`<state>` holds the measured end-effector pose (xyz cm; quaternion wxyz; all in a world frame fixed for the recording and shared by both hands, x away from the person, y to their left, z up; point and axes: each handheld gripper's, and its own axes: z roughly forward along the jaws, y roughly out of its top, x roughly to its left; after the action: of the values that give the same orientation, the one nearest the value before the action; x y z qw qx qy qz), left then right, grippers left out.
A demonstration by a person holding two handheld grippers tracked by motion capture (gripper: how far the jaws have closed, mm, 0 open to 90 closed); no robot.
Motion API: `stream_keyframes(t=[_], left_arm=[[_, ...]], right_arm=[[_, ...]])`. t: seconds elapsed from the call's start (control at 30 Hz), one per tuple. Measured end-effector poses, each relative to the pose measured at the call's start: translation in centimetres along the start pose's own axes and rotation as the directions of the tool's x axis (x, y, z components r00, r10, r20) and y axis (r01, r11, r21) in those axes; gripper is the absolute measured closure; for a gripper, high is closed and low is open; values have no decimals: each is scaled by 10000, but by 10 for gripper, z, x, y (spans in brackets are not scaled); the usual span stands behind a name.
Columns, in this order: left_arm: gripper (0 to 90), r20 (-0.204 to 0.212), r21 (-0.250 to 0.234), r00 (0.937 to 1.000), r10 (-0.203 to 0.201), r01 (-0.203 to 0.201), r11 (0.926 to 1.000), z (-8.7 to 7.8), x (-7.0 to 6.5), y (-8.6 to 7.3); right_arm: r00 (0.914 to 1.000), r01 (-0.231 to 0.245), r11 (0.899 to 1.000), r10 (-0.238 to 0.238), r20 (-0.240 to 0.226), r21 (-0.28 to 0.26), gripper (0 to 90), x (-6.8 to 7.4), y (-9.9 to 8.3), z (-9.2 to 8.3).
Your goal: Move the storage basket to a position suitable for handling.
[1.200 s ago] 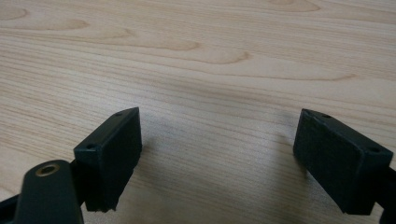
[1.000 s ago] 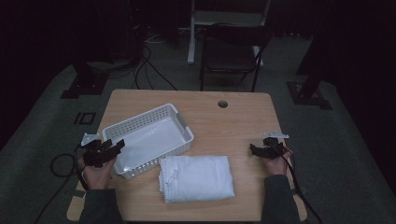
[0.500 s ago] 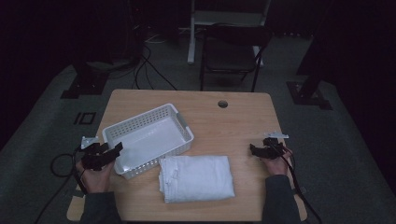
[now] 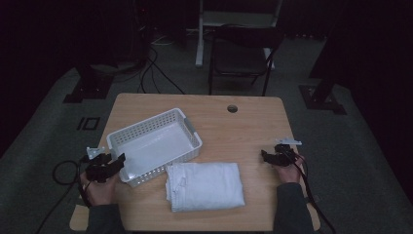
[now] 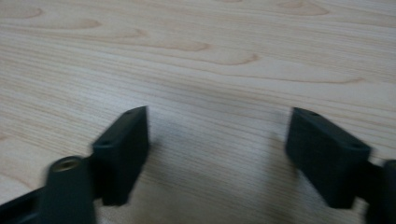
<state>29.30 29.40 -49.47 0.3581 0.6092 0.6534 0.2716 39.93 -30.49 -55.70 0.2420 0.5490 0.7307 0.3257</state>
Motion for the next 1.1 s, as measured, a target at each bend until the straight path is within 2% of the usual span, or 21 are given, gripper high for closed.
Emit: stream_keyframes(t=[0.03, 0.1, 0.2, 0.4, 0.43, 0.5, 0.6, 0.67, 0.77, 0.93, 1.1], left_arm=[[477, 0, 0, 10000, 0, 0, 10000, 0, 0, 0], [498, -31, 203, 9999, -116, 116, 9997, 2, 2, -2], [507, 375, 403, 9985, -390, 375, 9985, 5, 4, -3], [513, 365, 690, 9993, -95, 69, 9976, 13, -4, -4], [503, 292, 727, 9995, 85, -107, 9973, 16, -9, -5], [505, 225, 736, 9995, 239, -255, 9970, 18, -12, -5], [503, 371, 699, 9980, 513, -538, 9961, 23, -22, -4], [509, 395, 703, 9976, 567, -594, 9958, 25, -25, -4], [520, 727, 698, 9955, 611, -662, 9954, 32, -32, -2], [535, 1024, 689, 9934, 513, -585, 9959, 37, -35, 0], [552, 1176, 769, 9911, 616, -709, 9945, 44, -39, 6]], right_arm=[[10000, 0, 10000, 0, 0, 0, 298, 0, 0, 0], [9999, -84, 10000, 84, 118, 22, 402, 0, 0, -2], [9999, -74, 9999, 73, 113, 81, 496, 1, 1, -4], [9996, -70, 9998, 75, -286, 166, 580, 5, 4, -6], [9996, -34, 10000, 36, -268, 77, 590, 6, 5, -7], [9996, -179, 9996, 174, -212, -210, 602, 8, 7, -10], [9982, -456, 9967, 429, -422, -669, 609, 11, 13, -15], [9984, -336, 9957, 295, -492, -861, 609, 16, 17, -18], [9985, -121, 9948, 65, -550, -1009, 604, 25, 22, -21], [9968, 90, 9936, -178, -777, -1124, 588, 36, 29, -23], [9902, 252, 9918, -420, -1333, -1249, 575, 51, 40, -29]])
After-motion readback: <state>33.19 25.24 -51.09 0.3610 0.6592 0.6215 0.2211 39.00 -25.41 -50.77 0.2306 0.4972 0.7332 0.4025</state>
